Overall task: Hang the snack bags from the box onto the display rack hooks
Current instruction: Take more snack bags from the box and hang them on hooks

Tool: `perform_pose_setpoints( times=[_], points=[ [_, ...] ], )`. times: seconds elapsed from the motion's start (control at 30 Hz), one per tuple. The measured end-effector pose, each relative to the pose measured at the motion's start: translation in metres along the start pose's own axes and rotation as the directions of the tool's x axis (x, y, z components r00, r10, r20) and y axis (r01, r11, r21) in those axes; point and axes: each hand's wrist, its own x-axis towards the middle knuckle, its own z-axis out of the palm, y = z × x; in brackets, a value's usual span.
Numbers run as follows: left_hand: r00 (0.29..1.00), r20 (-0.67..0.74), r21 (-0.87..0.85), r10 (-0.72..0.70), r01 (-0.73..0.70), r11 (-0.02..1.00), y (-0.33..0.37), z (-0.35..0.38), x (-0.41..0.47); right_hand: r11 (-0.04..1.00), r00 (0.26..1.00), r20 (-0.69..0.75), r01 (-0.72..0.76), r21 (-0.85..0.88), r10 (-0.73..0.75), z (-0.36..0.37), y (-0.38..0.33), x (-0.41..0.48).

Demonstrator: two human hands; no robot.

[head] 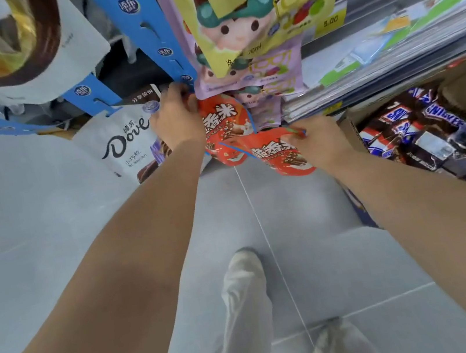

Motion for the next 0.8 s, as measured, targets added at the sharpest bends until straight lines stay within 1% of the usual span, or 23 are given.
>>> perform_pose_setpoints(
  times=[0.07,0.1,0.17,0.2,0.3,0.43,0.5,0.57,0.6,0.63,0.73,0.8],
  points=[
    [0.999,-0.035,-0.080,-0.001,-0.001,0.997,0.001,-0.003,0.002,1.000,1.000,0.001,-0.002,0.000,0.002,-0.002,-0.001,0.001],
    [0.998,-0.057,-0.113,-0.040,0.034,0.993,0.003,-0.006,0.003,1.000,1.000,0.001,-0.003,-0.003,0.003,-0.003,-0.001,0.002],
    [0.989,-0.059,-0.104,-0.137,0.131,0.986,0.010,-0.012,0.007,1.000,1.000,0.009,-0.011,-0.007,0.011,-0.005,-0.003,0.005],
    [0.988,-0.043,-0.070,-0.150,0.147,0.987,0.013,-0.013,0.009,1.000,1.000,0.011,-0.016,-0.006,0.016,-0.007,-0.004,0.007],
    [0.994,0.007,0.024,-0.106,0.105,0.994,0.020,-0.016,0.012,1.000,1.000,0.002,-0.007,0.007,0.007,-0.010,-0.007,0.012],
    [0.995,0.075,0.094,-0.066,0.059,0.994,0.017,-0.015,0.015,1.000,1.000,-0.002,0.011,0.027,-0.011,-0.012,-0.011,0.015],
    [0.995,0.061,0.012,-0.074,0.074,0.997,0.014,-0.014,0.013,0.999,1.000,-0.003,0.009,0.032,-0.009,-0.011,-0.012,0.014],
    [0.997,-0.032,-0.133,-0.072,0.068,0.989,0.013,-0.014,0.011,1.000,1.000,-0.003,0.016,0.016,-0.016,-0.010,-0.013,0.015],
    [0.995,-0.064,-0.178,-0.071,0.058,0.982,0.015,-0.014,0.009,1.000,1.000,-0.001,0.018,0.009,-0.018,-0.009,-0.014,0.014],
    [0.996,-0.062,-0.177,-0.060,0.048,0.983,0.017,-0.015,0.009,1.000,1.000,0.003,0.019,0.008,-0.019,-0.009,-0.014,0.013],
    [0.999,0.030,-0.052,-0.016,0.017,0.999,0.022,-0.018,0.011,0.999,1.000,0.012,0.026,0.019,-0.026,-0.007,-0.015,0.012],
    [0.998,0.055,-0.075,-0.029,0.033,0.997,0.021,-0.018,0.013,0.999,0.999,0.014,0.029,0.025,-0.029,-0.008,-0.015,0.011]
  ],
)
